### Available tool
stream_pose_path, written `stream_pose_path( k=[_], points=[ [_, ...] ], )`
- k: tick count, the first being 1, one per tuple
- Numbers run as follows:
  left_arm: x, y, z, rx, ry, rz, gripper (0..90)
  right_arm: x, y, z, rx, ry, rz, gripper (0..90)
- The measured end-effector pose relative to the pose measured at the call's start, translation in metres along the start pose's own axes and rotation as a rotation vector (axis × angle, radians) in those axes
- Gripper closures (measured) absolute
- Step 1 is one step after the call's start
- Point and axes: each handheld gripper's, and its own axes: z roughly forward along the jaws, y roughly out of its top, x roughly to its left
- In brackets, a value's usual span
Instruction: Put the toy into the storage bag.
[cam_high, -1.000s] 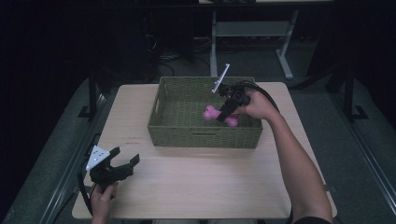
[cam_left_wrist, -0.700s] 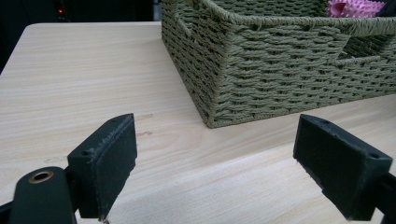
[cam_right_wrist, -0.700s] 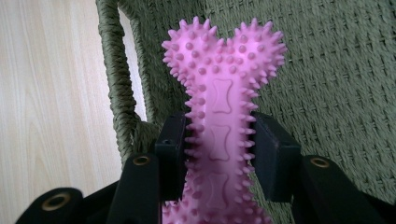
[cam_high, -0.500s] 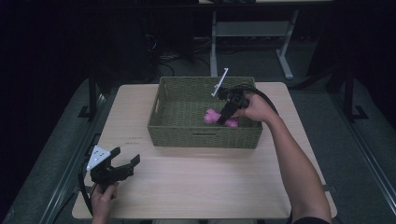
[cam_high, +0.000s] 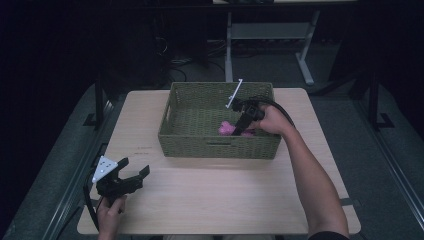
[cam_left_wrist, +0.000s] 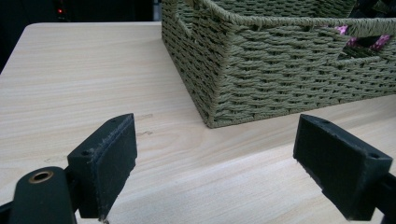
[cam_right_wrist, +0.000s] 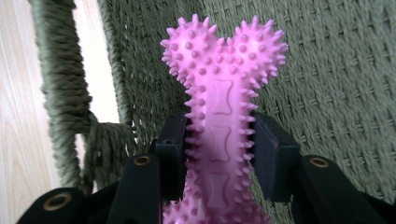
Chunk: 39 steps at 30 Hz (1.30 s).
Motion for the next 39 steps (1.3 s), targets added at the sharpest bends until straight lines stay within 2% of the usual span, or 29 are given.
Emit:
stream_pose_path(
  k=[5, 8, 21, 26, 29, 31, 32, 34, 39],
  points=[
    [0.0, 0.0, 0.0, 0.002, -0.001, 0.001, 13.0, -0.001, -0.001, 0.004, 0.009, 0.003, 0.006, 57.7],
    [0.0, 0.0, 0.0, 0.0, 0.0, -0.001, 13.0, -0.001, 0.0, 0.006, 0.002, 0.019, 0.005, 57.6],
    [0.001, 0.0, -0.001, -0.002, 0.005, -0.005, 13.0, -0.002, 0.004, 0.015, 0.026, 0.023, 0.013, 57.2],
    [0.001, 0.0, -0.001, -0.002, 0.004, -0.006, 13.0, -0.004, 0.002, 0.021, 0.052, 0.024, 0.029, 54.4],
    [0.001, 0.0, -0.001, -0.002, 0.005, -0.007, 13.0, -0.006, 0.0, 0.017, 0.002, 0.047, 0.048, 55.1],
    [0.001, 0.0, -0.001, -0.004, 0.006, -0.009, 13.0, -0.006, 0.0, 0.016, -0.007, 0.052, 0.055, 55.3],
    [0.001, 0.0, -0.001, -0.003, 0.006, -0.009, 13.0, -0.005, -0.001, 0.014, -0.002, 0.037, 0.056, 54.8],
    [0.0, 0.0, -0.001, -0.003, 0.006, -0.008, 13.0, -0.004, -0.001, 0.013, -0.003, 0.037, 0.056, 54.5],
    [0.0, 0.0, -0.001, -0.004, 0.007, -0.006, 13.0, -0.002, -0.005, 0.004, -0.035, 0.021, 0.069, 54.0]
  ],
)
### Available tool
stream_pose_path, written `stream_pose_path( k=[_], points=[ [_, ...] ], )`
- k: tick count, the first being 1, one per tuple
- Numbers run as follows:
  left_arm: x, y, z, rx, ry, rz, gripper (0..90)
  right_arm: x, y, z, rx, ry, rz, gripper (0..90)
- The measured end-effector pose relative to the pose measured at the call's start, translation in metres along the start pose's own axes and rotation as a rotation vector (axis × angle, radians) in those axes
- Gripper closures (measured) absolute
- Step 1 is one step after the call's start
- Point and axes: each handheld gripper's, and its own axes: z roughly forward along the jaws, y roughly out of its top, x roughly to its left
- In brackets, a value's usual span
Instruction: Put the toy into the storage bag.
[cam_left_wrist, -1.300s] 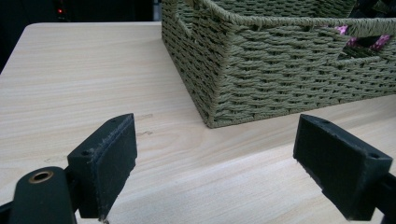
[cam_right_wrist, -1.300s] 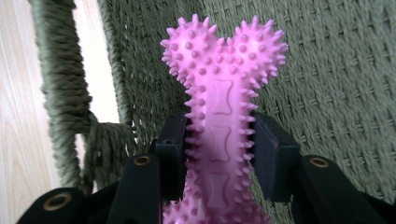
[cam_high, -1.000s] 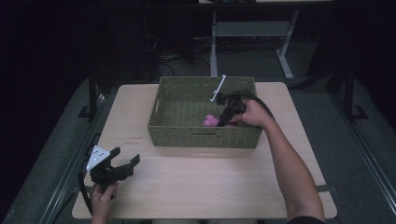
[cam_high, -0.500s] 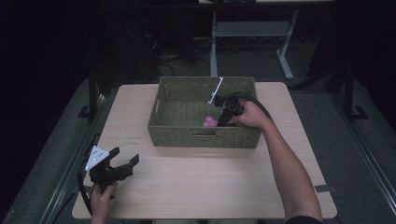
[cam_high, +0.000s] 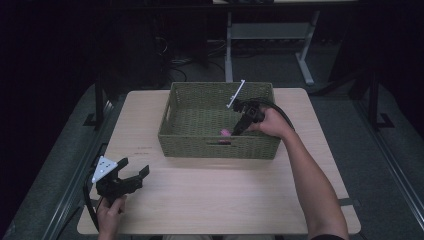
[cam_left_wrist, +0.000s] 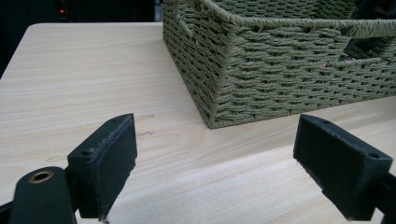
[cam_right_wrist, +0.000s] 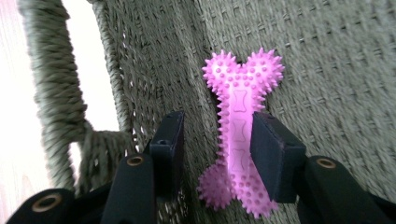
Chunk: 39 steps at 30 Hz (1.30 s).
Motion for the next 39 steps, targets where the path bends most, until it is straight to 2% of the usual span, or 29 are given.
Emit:
stream_pose_path(
  k=[15, 21, 39],
  points=[
    [-0.001, 0.0, 0.0, 0.003, -0.002, 0.003, 13.0, 0.016, -0.011, -0.03, -0.066, -0.038, -0.008, 48.4],
    [-0.001, 0.0, 0.001, 0.004, -0.005, 0.003, 13.0, 0.026, -0.015, -0.051, -0.115, -0.05, -0.018, 47.0],
    [-0.001, 0.0, 0.001, 0.006, -0.003, 0.006, 13.0, 0.048, -0.029, -0.075, -0.131, -0.09, -0.021, 40.6]
  ],
)
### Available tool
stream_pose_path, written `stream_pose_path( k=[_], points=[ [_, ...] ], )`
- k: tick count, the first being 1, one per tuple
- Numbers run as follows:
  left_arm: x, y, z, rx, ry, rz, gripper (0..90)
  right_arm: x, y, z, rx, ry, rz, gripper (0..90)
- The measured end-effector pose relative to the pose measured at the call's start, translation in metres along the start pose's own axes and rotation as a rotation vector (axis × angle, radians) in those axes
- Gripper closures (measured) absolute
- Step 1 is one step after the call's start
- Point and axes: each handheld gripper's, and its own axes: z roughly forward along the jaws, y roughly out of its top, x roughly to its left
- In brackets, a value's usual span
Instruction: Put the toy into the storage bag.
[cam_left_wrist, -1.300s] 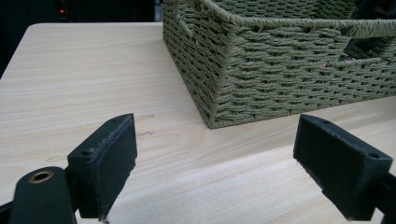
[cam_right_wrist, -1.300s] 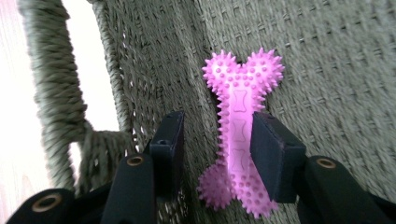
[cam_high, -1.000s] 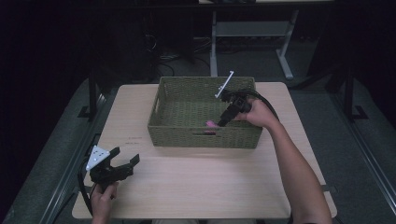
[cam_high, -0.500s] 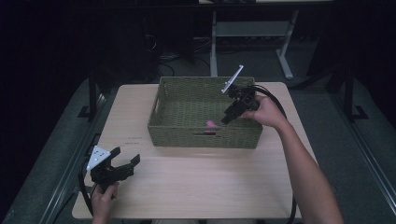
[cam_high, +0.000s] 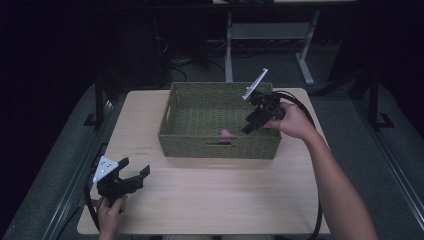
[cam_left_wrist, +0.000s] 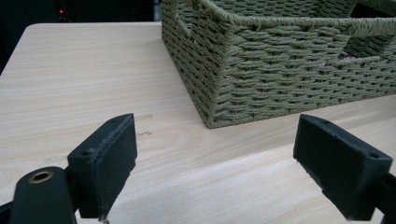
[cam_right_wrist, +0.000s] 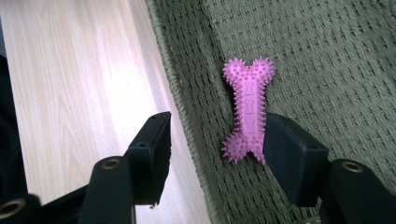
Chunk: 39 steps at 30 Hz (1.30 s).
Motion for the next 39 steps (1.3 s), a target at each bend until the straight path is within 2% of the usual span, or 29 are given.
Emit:
stream_pose_path(
  k=[20, 39],
  points=[
    [-0.002, 0.0, 0.002, 0.002, -0.003, 0.002, 13.0, 0.008, -0.023, -0.011, -0.025, -0.028, 0.02, 36.4],
    [-0.002, 0.0, 0.002, 0.004, -0.002, 0.003, 13.0, 0.016, -0.048, -0.011, -0.04, -0.023, 0.044, 32.6]
  ],
)
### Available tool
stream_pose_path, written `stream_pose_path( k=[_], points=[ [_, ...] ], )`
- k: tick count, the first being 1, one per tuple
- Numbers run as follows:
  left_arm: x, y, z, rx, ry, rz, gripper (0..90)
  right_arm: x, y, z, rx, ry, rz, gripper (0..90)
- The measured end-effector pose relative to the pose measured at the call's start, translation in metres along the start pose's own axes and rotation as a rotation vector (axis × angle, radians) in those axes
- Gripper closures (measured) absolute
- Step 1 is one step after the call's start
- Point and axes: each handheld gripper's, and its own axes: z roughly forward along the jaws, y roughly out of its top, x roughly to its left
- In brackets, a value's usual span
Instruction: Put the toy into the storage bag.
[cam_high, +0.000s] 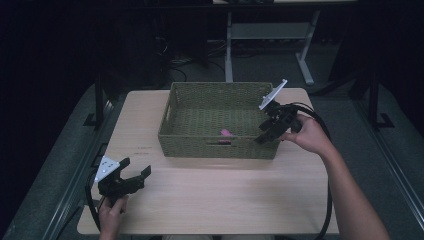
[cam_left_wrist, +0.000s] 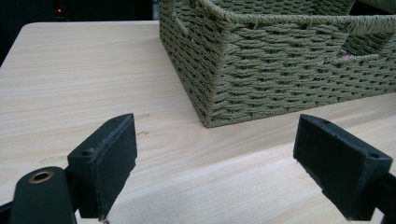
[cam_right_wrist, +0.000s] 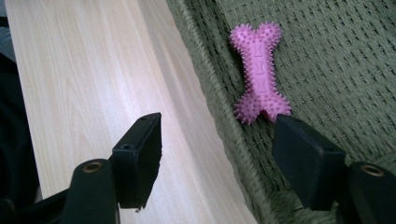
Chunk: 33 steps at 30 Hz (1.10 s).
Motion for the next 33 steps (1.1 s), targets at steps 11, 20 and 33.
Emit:
stream_pose_path(
  k=[11, 20, 33],
  points=[
    [0.0, 0.0, 0.0, 0.0, 0.002, 0.0, 13.0, 0.007, -0.018, -0.002, -0.024, 0.001, 0.009, 31.2],
    [0.0, 0.0, 0.0, 0.0, 0.002, 0.002, 13.0, 0.014, -0.032, -0.001, -0.037, 0.008, 0.013, 30.0],
    [0.0, 0.0, 0.0, 0.0, 0.003, 0.003, 13.0, 0.02, -0.054, 0.005, -0.047, 0.013, 0.031, 28.8]
  ],
)
